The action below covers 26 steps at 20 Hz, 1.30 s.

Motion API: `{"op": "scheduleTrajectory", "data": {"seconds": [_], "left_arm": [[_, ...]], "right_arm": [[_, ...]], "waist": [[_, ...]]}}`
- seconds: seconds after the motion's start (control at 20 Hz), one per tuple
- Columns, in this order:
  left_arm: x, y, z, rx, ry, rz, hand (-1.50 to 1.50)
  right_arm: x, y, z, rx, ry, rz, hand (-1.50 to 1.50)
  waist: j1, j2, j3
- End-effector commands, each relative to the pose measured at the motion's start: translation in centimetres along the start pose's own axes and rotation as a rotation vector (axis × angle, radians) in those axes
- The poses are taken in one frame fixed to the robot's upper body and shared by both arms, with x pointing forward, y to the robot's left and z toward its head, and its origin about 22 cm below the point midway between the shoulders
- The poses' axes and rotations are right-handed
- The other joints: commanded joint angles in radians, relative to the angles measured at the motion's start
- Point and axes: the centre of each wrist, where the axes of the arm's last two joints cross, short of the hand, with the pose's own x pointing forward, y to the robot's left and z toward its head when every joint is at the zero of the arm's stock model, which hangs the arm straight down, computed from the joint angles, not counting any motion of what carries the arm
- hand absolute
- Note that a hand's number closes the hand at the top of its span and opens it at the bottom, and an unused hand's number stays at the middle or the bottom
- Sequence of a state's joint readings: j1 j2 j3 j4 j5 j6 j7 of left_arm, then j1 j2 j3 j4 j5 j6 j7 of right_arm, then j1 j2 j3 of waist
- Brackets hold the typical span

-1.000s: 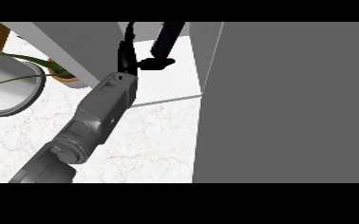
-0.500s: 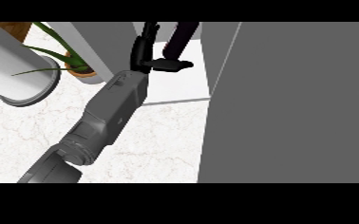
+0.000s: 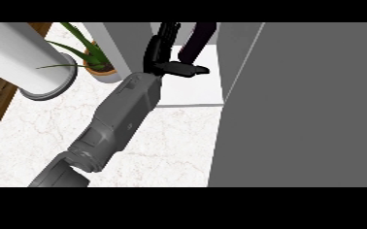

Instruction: Pick up the wine, place it into the cabinet and close the cabinet

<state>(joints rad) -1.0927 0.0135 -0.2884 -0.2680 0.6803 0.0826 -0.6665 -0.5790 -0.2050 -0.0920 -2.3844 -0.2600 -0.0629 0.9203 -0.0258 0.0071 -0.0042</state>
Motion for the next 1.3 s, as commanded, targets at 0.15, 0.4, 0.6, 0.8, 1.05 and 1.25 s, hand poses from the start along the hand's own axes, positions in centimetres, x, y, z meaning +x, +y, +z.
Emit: {"op": "scheduleTrajectory", "data": {"seconds": [0.15, 0.4, 0.6, 0.8, 1.05, 1.25], "left_arm": [[2.0, -1.7, -0.4, -0.056, -0.042, -0.024, -1.50], [3.3, -4.9, 1.3, -0.145, -0.050, 0.003, -1.50], [5.1, -7.2, 3.4, -0.134, -0.027, 0.029, -1.50], [5.7, -10.4, 8.0, -0.095, -0.031, 0.072, -1.50], [6.8, -11.2, 11.5, -0.044, -0.046, 0.114, -1.50], [8.1, -12.2, 13.6, 0.004, -0.059, 0.141, -1.50]], "right_arm": [[0.8, 1.3, 0.8, -0.001, -0.007, -0.005, -1.50], [0.3, 0.6, 2.6, -0.002, 0.003, 0.015, -1.50], [0.2, 1.3, 1.6, -0.019, -0.003, 0.007, -1.50], [1.5, -0.2, 1.0, -0.010, 0.002, 0.023, -1.50], [1.3, 1.2, 1.3, 0.026, -0.022, 0.010, -1.50], [1.1, 2.1, 0.1, 0.006, -0.019, 0.028, -1.50]], "waist": [[0.040, -0.018, 0.004], [0.049, -0.024, 0.005], [0.055, -0.023, 0.004], [0.036, -0.021, 0.004], [0.031, -0.016, 0.004], [0.032, -0.014, 0.003]]}}
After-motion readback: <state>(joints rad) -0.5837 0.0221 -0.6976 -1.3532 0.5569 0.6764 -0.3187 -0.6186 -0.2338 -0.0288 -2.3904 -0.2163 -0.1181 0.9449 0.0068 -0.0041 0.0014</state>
